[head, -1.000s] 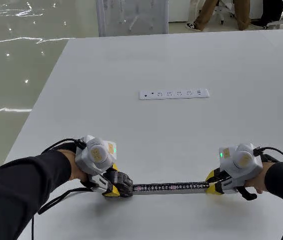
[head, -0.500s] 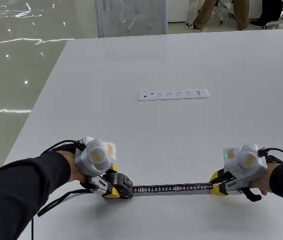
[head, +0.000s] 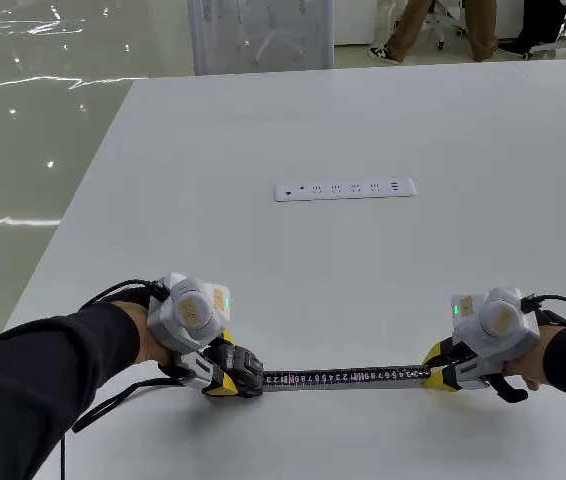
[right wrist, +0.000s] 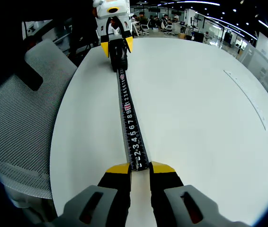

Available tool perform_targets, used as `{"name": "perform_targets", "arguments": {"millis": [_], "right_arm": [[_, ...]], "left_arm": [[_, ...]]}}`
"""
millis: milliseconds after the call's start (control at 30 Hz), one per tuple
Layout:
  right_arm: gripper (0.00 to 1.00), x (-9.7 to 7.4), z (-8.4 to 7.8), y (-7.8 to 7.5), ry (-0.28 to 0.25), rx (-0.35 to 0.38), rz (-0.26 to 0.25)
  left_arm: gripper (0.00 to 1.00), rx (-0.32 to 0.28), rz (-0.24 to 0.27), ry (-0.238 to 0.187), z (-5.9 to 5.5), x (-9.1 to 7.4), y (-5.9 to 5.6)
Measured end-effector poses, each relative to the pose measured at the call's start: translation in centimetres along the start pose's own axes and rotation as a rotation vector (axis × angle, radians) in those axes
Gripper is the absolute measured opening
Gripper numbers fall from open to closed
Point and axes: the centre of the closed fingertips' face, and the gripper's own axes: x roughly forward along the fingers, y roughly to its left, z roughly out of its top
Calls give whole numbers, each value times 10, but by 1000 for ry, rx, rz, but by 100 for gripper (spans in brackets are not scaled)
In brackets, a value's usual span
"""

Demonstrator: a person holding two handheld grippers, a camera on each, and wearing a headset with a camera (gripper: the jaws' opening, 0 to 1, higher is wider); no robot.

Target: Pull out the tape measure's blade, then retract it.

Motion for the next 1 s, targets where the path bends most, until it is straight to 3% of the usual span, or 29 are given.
{"name": "perform_targets", "arguments": {"millis": [300, 800, 967, 1000], "right_arm": [[11, 0, 1, 1, -1, 7, -1], [13, 1, 2, 0, 46, 16, 8], [14, 2, 3, 1, 56, 43, -9], [16, 1, 3, 0, 59, 61, -20]], "left_arm": [[33, 4, 9, -1, 0, 0, 1], [34, 17, 37, -24, 1, 0, 3], [36, -67, 38, -39, -1, -4, 6], [38, -108, 51, -45, -4, -5, 9]]}}
